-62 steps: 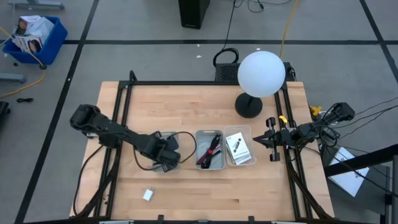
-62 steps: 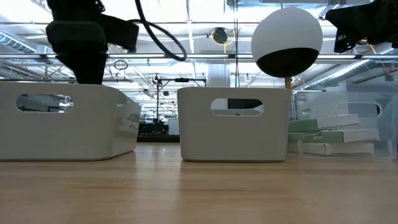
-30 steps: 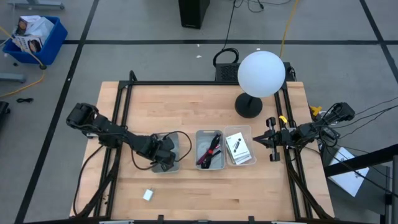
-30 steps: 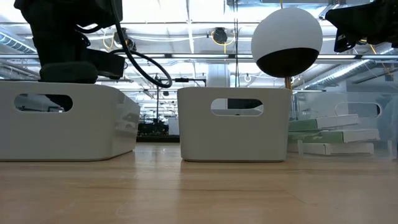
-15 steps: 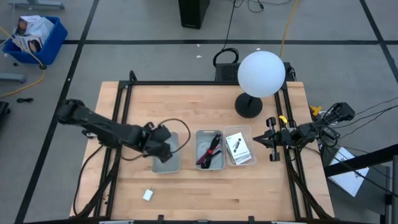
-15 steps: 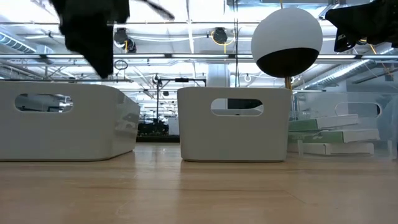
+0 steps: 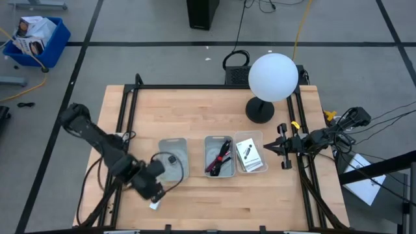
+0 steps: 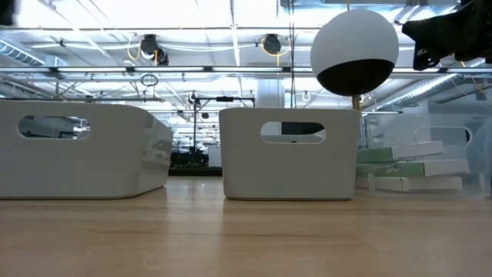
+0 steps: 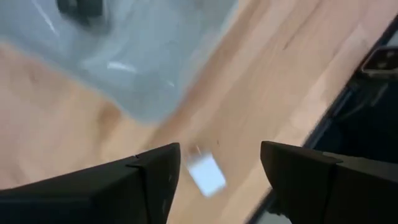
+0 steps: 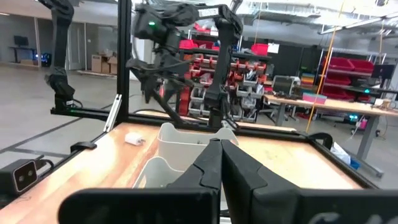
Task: Pick and place items into bin
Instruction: Put the white charger adapter into the left gray bin
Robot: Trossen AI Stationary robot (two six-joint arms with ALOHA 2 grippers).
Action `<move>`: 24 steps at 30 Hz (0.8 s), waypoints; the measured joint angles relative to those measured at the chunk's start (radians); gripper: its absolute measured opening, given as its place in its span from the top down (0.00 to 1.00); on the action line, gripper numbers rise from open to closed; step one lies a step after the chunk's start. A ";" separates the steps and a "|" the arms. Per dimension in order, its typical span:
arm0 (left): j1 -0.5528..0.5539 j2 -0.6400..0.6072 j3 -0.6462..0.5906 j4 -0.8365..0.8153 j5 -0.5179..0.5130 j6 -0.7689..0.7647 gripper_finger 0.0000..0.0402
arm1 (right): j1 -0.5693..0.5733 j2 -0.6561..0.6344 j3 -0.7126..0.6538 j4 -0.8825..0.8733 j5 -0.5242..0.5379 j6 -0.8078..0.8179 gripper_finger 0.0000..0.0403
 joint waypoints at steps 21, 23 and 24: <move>-0.194 0.332 0.001 0.201 0.056 -0.568 0.07 | 0.000 0.000 0.000 -0.002 -0.001 0.030 1.00; -0.196 0.354 0.001 0.209 0.054 -0.566 0.06 | 0.000 0.000 0.000 -0.002 -0.001 0.030 1.00; -0.198 0.364 0.001 0.205 0.054 -0.563 0.06 | 0.000 0.000 0.000 -0.002 -0.002 0.030 1.00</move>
